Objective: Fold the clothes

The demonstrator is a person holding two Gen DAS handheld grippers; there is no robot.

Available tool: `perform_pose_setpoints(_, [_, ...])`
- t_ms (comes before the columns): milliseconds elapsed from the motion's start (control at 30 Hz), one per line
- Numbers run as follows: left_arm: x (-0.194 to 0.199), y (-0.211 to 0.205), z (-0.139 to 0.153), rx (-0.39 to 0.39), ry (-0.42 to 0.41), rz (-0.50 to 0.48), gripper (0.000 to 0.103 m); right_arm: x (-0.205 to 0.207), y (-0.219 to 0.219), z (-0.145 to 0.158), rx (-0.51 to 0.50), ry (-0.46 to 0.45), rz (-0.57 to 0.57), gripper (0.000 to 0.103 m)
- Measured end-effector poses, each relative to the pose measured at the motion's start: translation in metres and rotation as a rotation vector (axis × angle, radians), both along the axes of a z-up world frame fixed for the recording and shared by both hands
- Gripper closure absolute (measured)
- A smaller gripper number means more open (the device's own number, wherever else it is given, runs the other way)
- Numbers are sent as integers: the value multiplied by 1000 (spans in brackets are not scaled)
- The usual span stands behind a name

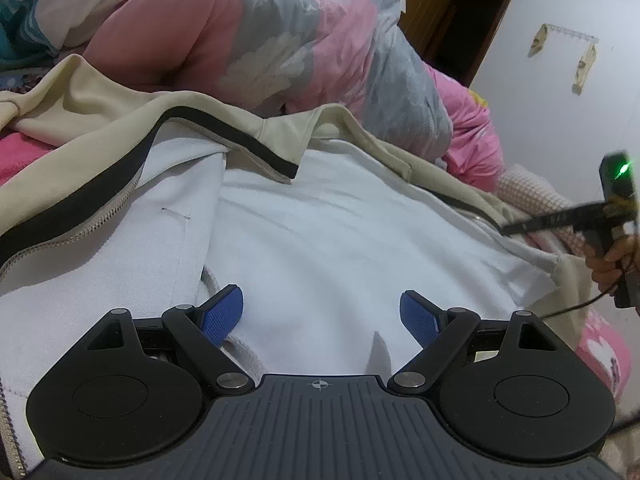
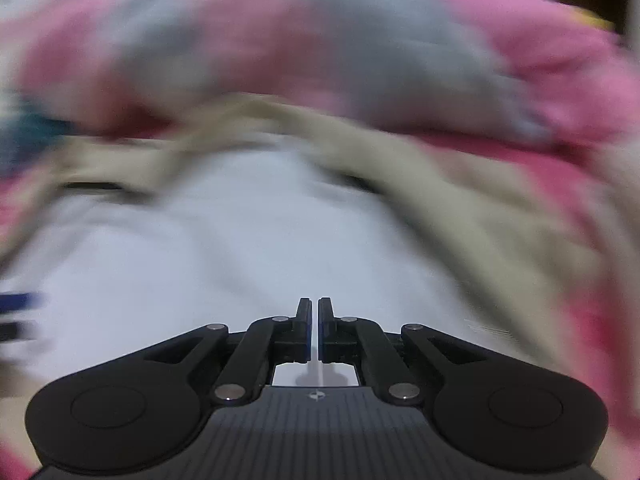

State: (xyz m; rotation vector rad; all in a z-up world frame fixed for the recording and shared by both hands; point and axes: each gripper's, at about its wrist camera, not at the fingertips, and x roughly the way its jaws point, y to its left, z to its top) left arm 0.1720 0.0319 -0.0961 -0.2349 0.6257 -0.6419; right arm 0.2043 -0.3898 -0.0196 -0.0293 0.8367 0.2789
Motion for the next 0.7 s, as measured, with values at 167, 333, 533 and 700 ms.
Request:
perform_pose_setpoints(167, [-3,-9,6,77,10,11,16,-17,19,-44,-70,42,175,103])
perform_pose_setpoints(333, [-7,-10,13,122,35,12,16,-47,-68,-41,-263,54,-158,103])
perform_pose_setpoints(533, [-16,-13,30,150,77,61,16,-71,-22,-9,-41,-105,-79,103])
perform_pose_setpoints(700, [-33,-18,42,173,85,88,16,-68,45,-40,111,-52,150,103])
